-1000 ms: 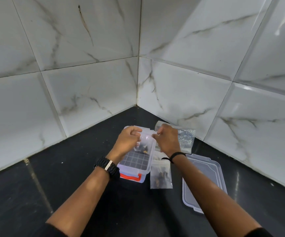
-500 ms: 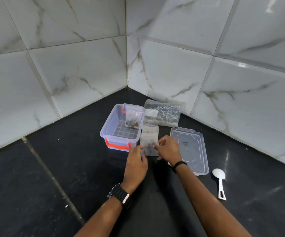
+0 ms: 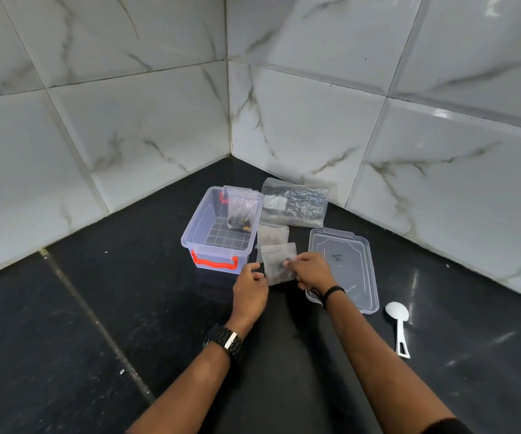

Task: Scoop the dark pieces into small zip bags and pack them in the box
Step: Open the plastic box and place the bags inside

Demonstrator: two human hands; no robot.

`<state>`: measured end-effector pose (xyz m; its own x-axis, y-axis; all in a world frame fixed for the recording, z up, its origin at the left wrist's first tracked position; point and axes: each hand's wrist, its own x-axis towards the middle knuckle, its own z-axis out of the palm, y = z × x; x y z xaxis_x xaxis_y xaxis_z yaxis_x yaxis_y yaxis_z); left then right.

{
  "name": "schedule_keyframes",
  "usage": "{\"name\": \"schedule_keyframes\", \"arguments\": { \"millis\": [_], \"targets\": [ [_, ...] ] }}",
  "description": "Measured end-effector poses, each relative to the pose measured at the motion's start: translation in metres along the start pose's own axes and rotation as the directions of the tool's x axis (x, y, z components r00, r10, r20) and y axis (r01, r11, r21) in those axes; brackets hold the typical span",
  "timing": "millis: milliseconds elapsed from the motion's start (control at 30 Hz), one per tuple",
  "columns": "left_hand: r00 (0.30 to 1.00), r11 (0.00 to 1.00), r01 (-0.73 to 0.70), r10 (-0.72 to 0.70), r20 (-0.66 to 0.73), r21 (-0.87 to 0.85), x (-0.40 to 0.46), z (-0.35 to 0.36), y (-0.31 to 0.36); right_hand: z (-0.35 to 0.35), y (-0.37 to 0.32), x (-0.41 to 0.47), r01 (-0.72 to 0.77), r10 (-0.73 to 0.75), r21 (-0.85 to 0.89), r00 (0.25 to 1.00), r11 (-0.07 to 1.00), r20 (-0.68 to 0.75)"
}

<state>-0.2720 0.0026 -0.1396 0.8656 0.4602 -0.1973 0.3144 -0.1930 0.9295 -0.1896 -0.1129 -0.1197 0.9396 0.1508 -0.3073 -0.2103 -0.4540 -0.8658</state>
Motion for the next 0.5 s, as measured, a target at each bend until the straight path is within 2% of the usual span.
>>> {"name": "schedule_keyframes", "arguments": {
  "millis": [133,267,400,500],
  "targets": [
    [0.995,0.99,-0.097,0.096,0.015,0.107,0.006,0.009,0.004,-0.023,-0.008,-0.001,0.052,-0.041,0.188,0.997,0.981,-0.061],
    [0.983,0.961,-0.176,0.184,-0.019,0.212,0.021,0.029,0.018,-0.043,-0.011,0.001,0.07,-0.05,0.284,0.996,0.956,-0.077],
    [0.987,0.927,-0.142,0.16,-0.025,0.346,0.041,0.039,0.031,-0.051,-0.007,-0.002,0.07,-0.047,0.388,0.996,0.919,-0.069],
    [0.994,0.924,-0.082,0.104,-0.038,0.374,0.051,0.038,0.038,-0.053,0.0,-0.002,0.053,-0.041,0.433,0.998,0.9,-0.037]
  ]
}}
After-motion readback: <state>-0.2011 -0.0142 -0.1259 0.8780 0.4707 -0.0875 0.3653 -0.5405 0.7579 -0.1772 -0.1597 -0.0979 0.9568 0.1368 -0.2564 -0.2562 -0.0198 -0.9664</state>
